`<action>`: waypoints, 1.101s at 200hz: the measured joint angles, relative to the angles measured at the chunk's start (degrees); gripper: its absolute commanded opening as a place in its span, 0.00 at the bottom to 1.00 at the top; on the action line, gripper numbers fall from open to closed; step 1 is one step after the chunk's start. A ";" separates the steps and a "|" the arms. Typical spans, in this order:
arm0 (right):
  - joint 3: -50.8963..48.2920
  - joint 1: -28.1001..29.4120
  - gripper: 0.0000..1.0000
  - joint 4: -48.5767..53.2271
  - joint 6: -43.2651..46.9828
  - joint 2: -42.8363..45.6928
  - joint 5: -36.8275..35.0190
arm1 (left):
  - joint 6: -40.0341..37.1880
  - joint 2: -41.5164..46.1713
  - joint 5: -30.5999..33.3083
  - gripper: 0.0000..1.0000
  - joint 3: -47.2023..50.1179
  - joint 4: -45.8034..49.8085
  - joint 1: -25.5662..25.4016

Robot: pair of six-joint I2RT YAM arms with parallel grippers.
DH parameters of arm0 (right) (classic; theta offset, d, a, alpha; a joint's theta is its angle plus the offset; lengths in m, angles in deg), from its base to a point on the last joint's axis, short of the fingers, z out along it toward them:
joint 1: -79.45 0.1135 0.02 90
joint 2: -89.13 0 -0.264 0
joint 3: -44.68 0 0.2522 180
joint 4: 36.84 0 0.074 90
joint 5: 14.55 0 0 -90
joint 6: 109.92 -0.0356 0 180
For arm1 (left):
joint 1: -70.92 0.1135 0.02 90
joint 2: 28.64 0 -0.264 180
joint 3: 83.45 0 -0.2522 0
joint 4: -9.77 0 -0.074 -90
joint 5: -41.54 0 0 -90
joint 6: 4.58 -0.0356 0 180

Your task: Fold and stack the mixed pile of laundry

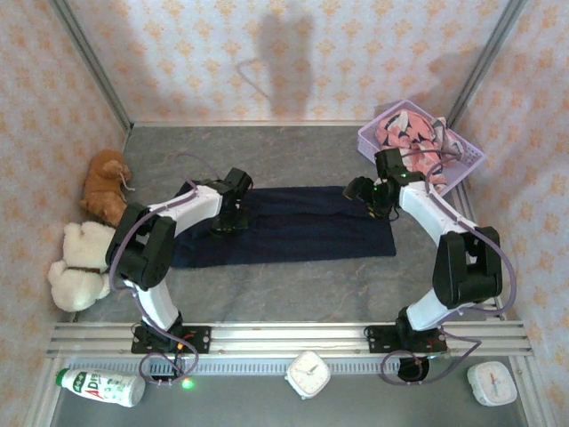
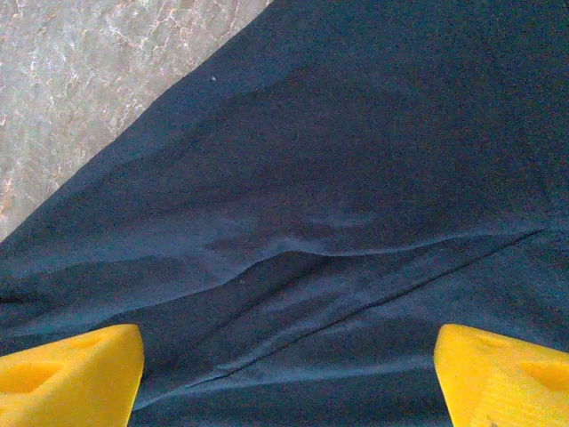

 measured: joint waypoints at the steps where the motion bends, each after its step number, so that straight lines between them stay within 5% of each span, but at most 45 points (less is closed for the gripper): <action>1: 0.02 0.00 0.85 0.02 0.00 0.02 -0.02 | -0.20 0.00 0.02 0.00 -0.07 0.04 0.00; 99: 0.02 0.00 0.85 0.81 -0.42 0.46 -0.79 | 9.97 10.47 -5.20 0.00 -7.23 7.82 -0.33; 106: 0.02 0.00 0.85 0.81 -0.42 0.46 -0.79 | 10.86 10.88 -6.14 0.10 -7.19 7.78 -0.66; 118: 0.02 0.00 0.85 0.81 -0.42 0.46 -0.79 | 12.00 11.08 -8.15 0.52 -6.71 7.58 -1.60; 133: 0.02 0.07 0.85 0.81 -0.42 0.46 -0.79 | 12.90 10.23 -10.43 0.63 -6.47 8.26 -3.58; 145: 0.02 0.28 0.85 0.81 -0.39 0.46 -0.87 | 13.33 9.42 -10.78 0.86 -6.47 9.14 -4.90; 190: 0.72 4.98 0.84 0.55 -0.39 -0.52 -0.17 | 14.29 13.84 -6.38 0.84 -3.93 10.99 -1.07; 220: 2.73 12.68 0.81 -1.31 -0.39 -4.26 1.62 | 15.17 21.16 -4.26 0.66 2.32 10.78 5.40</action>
